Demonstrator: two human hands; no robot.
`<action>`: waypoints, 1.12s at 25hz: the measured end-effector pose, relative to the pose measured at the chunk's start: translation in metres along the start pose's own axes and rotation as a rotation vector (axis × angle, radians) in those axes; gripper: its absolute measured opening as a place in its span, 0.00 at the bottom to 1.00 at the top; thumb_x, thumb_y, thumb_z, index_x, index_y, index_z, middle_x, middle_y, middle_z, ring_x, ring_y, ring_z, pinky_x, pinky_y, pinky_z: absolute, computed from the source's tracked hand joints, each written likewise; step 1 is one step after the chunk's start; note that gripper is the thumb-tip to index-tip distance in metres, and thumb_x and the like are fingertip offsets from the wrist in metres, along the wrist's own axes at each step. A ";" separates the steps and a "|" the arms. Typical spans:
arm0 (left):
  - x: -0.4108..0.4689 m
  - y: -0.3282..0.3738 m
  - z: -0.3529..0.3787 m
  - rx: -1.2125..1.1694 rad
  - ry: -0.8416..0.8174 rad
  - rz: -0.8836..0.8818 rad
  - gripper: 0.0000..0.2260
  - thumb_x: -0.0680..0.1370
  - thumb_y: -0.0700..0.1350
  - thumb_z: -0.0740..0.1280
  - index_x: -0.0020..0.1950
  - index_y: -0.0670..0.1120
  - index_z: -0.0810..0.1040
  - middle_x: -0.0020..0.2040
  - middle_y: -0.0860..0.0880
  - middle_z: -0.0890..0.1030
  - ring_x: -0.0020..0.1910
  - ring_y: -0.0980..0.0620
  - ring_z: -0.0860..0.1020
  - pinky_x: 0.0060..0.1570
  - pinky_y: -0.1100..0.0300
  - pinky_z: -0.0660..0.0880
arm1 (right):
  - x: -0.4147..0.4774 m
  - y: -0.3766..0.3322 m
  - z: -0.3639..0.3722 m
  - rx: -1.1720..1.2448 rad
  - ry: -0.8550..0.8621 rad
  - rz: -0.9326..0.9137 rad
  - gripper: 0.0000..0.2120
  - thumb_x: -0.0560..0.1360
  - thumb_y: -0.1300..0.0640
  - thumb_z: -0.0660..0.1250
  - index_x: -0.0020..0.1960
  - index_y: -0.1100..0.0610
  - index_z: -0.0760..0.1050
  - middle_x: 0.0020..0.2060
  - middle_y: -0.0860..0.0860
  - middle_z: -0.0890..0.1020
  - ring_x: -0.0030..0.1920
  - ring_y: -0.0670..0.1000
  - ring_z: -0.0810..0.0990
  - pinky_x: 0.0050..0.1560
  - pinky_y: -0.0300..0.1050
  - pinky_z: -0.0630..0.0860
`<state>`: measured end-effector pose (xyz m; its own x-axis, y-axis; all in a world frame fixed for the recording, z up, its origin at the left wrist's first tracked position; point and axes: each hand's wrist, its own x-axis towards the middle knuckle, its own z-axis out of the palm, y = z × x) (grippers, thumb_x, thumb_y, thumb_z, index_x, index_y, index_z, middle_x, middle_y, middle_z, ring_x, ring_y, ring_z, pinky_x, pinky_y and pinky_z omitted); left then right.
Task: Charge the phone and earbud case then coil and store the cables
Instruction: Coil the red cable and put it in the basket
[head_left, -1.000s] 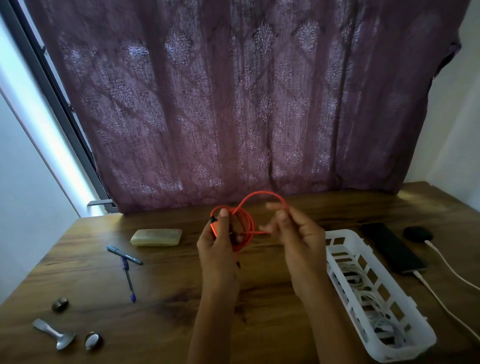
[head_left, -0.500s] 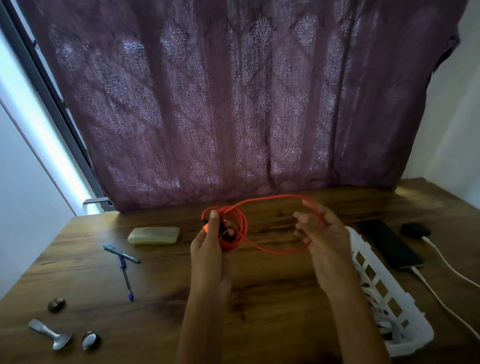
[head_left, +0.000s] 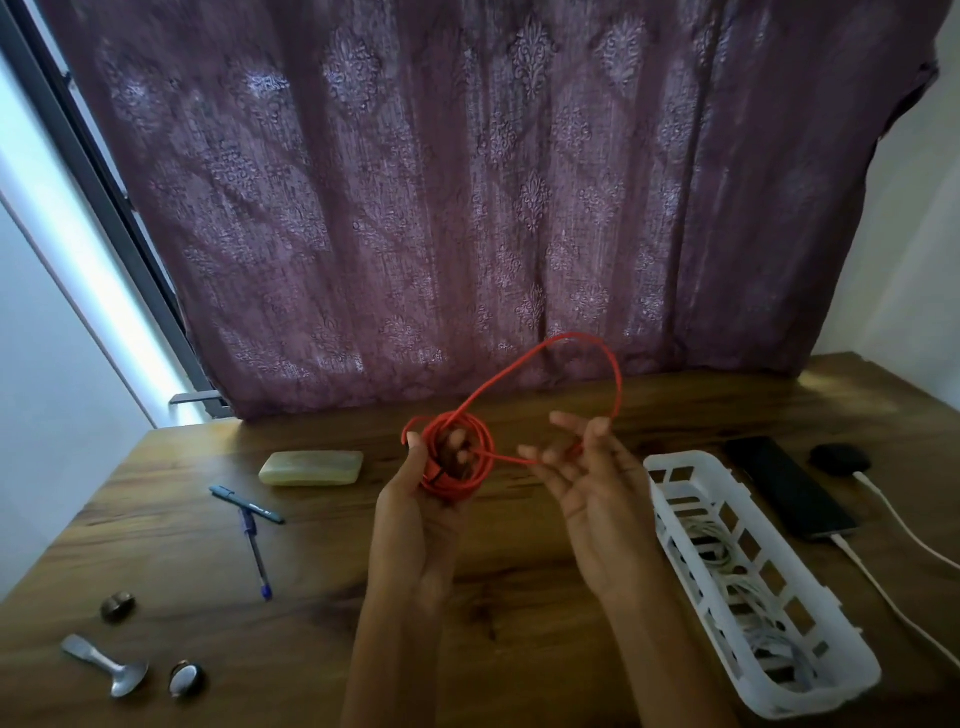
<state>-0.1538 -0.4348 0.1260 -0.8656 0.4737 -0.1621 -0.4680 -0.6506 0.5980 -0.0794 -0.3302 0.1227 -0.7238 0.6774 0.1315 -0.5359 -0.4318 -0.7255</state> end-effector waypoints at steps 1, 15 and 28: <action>-0.002 0.002 -0.003 0.058 -0.021 -0.029 0.13 0.72 0.48 0.63 0.47 0.39 0.79 0.38 0.46 0.84 0.35 0.56 0.82 0.38 0.64 0.80 | 0.004 -0.006 -0.003 -0.009 0.025 -0.010 0.16 0.73 0.51 0.59 0.47 0.63 0.77 0.25 0.51 0.75 0.29 0.48 0.78 0.38 0.44 0.81; -0.002 0.006 -0.027 0.279 -0.082 -0.098 0.11 0.70 0.41 0.64 0.49 0.37 0.79 0.46 0.43 0.83 0.43 0.52 0.82 0.49 0.58 0.77 | 0.052 -0.060 -0.026 -0.256 0.134 -0.008 0.14 0.80 0.53 0.56 0.48 0.59 0.77 0.22 0.45 0.64 0.20 0.41 0.59 0.19 0.32 0.57; -0.014 -0.005 -0.008 0.261 -0.109 -0.035 0.10 0.77 0.35 0.58 0.49 0.40 0.78 0.41 0.47 0.84 0.40 0.55 0.83 0.42 0.62 0.80 | 0.016 -0.006 -0.016 -1.262 0.198 -0.307 0.20 0.78 0.50 0.60 0.68 0.55 0.67 0.63 0.53 0.72 0.61 0.51 0.73 0.54 0.39 0.71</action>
<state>-0.1411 -0.4433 0.1188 -0.8189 0.5634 -0.1094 -0.4234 -0.4644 0.7778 -0.0808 -0.3070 0.1182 -0.5127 0.7696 0.3806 0.1843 0.5317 -0.8266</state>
